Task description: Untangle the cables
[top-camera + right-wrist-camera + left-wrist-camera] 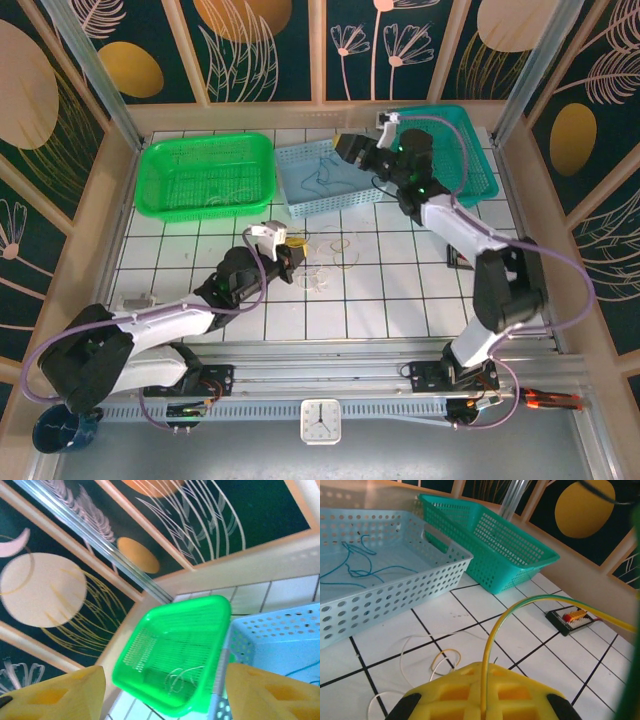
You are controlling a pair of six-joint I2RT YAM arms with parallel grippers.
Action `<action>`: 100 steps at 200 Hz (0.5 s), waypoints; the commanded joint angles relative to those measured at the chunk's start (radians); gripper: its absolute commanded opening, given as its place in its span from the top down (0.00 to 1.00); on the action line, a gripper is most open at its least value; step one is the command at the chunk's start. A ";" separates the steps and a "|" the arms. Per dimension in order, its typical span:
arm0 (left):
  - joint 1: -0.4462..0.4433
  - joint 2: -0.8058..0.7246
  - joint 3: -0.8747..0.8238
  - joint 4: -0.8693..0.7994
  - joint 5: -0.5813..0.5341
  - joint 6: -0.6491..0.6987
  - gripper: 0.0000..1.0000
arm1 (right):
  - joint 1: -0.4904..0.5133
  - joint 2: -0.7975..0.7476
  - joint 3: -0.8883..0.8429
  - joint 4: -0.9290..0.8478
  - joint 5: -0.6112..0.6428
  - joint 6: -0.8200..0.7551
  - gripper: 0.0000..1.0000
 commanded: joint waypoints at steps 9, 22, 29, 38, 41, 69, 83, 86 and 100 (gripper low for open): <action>0.000 0.030 0.048 0.021 0.047 -0.029 1.00 | 0.054 -0.195 -0.157 -0.003 -0.006 -0.038 0.36; -0.001 0.041 0.058 0.031 0.058 -0.041 1.00 | 0.088 -0.274 -0.226 -0.027 0.000 -0.051 0.36; -0.001 0.046 0.059 0.041 0.063 -0.049 1.00 | 0.109 -0.313 -0.258 -0.043 0.010 -0.062 0.37; -0.001 0.055 0.065 0.050 0.074 -0.056 1.00 | 0.142 -0.365 -0.297 -0.067 0.031 -0.081 0.37; 0.000 0.057 0.066 0.052 0.078 -0.059 1.00 | 0.147 -0.381 -0.308 -0.074 0.037 -0.088 0.37; 0.000 0.090 0.096 0.056 0.146 -0.068 1.00 | 0.229 -0.490 -0.389 -0.137 0.069 -0.129 0.37; 0.000 0.103 0.106 0.056 0.172 -0.074 1.00 | 0.248 -0.521 -0.412 -0.153 0.066 -0.142 0.37; -0.001 0.106 0.108 0.055 0.177 -0.076 1.00 | 0.253 -0.525 -0.417 -0.156 0.064 -0.145 0.37; 0.000 0.117 0.117 0.051 0.193 -0.077 1.00 | 0.263 -0.533 -0.427 -0.166 0.048 -0.155 0.37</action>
